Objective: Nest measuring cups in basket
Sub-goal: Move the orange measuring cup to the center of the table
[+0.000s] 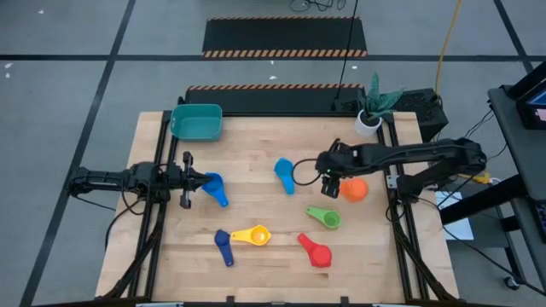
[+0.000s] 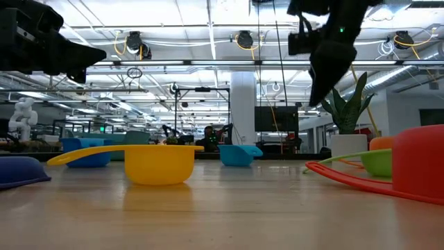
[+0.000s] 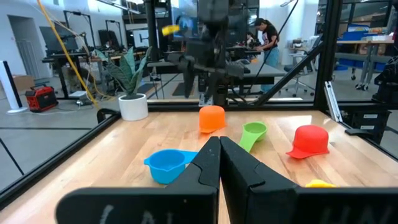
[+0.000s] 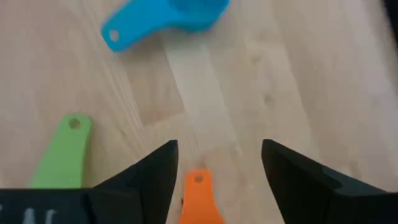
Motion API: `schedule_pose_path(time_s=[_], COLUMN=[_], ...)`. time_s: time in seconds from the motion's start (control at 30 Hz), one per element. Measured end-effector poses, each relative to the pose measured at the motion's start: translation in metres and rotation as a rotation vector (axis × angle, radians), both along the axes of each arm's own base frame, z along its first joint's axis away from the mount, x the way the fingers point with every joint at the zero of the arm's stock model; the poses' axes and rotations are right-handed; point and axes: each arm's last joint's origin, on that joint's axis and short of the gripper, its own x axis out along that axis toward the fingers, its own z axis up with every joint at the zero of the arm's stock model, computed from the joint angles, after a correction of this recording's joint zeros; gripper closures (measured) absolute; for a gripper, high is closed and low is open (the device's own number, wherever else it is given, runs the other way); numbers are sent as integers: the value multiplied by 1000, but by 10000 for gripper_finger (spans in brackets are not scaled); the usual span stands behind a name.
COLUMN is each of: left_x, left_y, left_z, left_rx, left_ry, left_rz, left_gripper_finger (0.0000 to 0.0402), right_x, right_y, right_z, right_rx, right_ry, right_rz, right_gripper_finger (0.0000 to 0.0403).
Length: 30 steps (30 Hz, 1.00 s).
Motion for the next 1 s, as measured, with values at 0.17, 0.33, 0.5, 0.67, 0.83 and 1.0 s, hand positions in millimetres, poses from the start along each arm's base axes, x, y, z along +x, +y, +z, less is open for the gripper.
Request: schedule_pose_path(time_s=[0.17,0.33,0.5,0.67,0.83,1.0], left_x=[0,-1,-2,-1,-1,-1], left_y=[0,1,1,1,1,1], left_z=[0,9,14,11,10,10], left_rx=[37,75,78,104,105,84], left_ry=[1,-86,-146,-105,-98,-100], left_rz=[6,29,34,41,50,48], left_gripper_finger=[396,396,396,396,396,396], right_x=[-5,-16,-23,-24,-26,-36], right_y=[1,3,8,8,6,3], right_z=[-26,-50,-67,-75,-83,-95], right_rx=[12,17,13,6,-1,16], right_ry=[8,38,44,10,-11,22], right_rz=[-21,-17,2,18,14,-20], right_gripper_finger=[163,163,162,162,162,162])
